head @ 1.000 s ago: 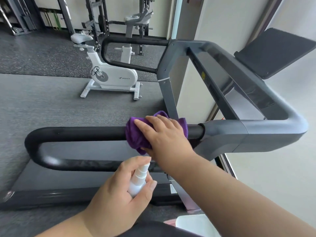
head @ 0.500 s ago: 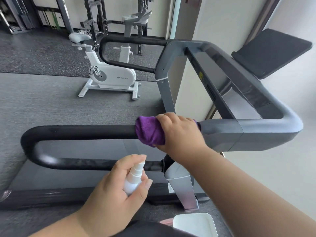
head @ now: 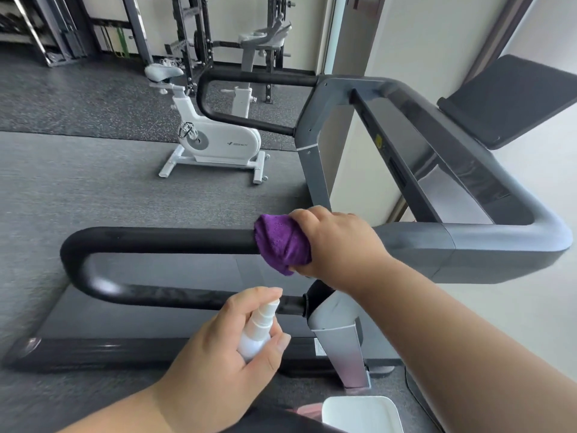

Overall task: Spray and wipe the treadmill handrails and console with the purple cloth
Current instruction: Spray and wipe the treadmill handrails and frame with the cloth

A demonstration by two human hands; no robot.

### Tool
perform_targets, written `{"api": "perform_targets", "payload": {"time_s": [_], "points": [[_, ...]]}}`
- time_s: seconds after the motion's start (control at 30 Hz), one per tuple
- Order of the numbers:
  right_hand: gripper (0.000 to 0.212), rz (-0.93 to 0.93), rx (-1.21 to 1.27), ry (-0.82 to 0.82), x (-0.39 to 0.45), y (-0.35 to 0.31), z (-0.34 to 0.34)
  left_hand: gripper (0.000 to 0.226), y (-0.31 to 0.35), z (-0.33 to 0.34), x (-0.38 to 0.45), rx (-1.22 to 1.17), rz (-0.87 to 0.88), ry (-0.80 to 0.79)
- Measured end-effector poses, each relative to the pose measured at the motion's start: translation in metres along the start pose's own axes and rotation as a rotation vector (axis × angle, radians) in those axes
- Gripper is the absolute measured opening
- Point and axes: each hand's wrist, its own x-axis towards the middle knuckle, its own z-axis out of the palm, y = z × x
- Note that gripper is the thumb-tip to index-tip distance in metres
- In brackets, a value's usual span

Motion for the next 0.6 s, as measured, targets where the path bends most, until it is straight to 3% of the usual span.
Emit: {"api": "perform_targets", "payload": {"time_s": [0.17,0.37,0.5,0.6], "points": [[0.081,-0.061,0.051,0.039,0.021,-0.032,0.005,0.056,0.004,-0.002,-0.004,0.048,0.001,-0.001],[0.098,-0.020,0.131,-0.086,-0.006,0.024,-0.007,0.058,0.010,-0.004,0.003,0.039,0.029,-0.023],[0.111,-0.049,0.056,-0.137,-0.018,0.048,-0.012,0.060,0.006,-0.002,0.003,0.029,0.037,-0.062],[0.106,-0.087,0.018,-0.138,-0.014,0.044,-0.011,0.060,0.001,-0.010,0.002,0.026,0.018,-0.048]]}}
